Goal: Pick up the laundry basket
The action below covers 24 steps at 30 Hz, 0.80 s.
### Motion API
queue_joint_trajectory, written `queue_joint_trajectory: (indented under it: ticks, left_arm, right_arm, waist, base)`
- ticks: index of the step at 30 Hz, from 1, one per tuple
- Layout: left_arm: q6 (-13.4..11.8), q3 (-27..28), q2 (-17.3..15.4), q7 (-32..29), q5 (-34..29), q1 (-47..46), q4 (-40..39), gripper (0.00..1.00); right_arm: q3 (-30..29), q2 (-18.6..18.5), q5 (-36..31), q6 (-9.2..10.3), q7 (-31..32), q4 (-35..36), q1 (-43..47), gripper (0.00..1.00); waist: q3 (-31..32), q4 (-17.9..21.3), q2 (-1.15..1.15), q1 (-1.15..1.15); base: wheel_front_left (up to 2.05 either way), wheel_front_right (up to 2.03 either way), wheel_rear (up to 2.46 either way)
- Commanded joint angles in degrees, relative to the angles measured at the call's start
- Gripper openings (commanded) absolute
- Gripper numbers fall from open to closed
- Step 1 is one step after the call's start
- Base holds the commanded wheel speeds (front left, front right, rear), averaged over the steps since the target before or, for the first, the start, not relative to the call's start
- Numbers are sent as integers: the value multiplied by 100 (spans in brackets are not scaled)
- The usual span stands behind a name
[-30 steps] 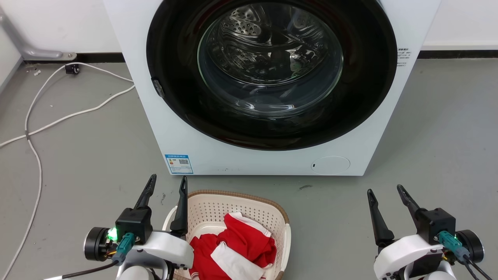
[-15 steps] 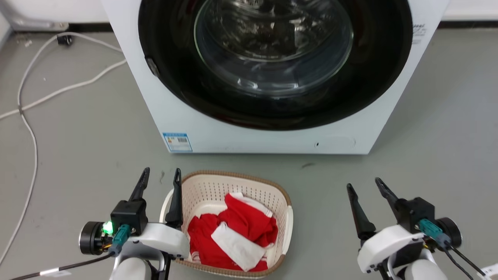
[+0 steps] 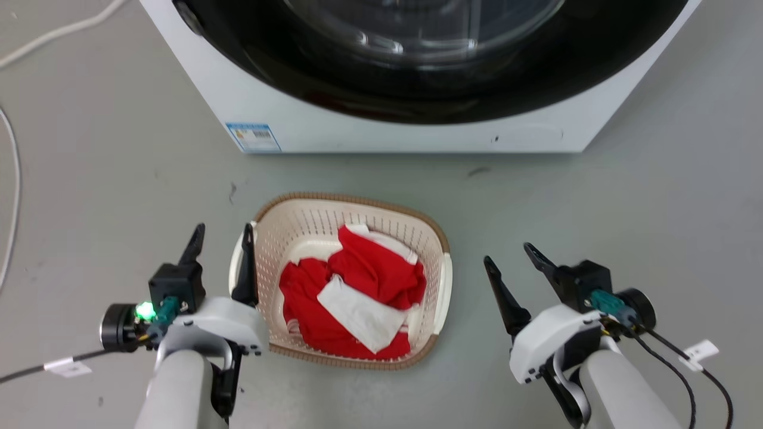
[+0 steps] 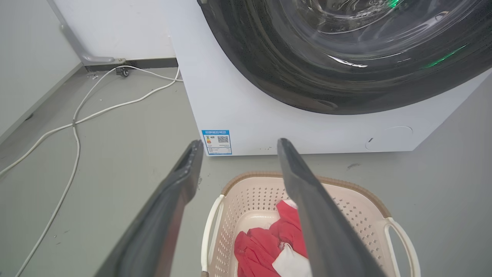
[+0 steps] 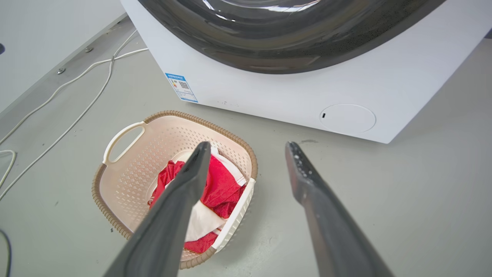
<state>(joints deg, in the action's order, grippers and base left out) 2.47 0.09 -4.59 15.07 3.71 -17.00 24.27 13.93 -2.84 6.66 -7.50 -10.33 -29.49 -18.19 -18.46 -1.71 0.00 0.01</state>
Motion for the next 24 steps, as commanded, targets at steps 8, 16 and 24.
queue_joint_trajectory:
  ticks: [8,16,24]
  left_arm:
    - [75,146,-274,15,30,-813,839,100]
    - [258,64,-605,15,13,-1626,1981,100]
    - [395,-56,-927,-52,89,-2545,3217,100]
  right_arm:
    - [555,-5,371,2,-61,-895,-914,100]
    - [1315,-5,971,2,211,-1643,-1629,100]
    - [1973,-4,1641,2,550,-2148,-2282,100]
  waist:
    - [-955,141,0,-1]
    - [-1507,202,0,-1]
    - [-1968,230,0,-1]
  base:
    - [0,0,0]
    - [0,0,0]
    - [0,0,0]
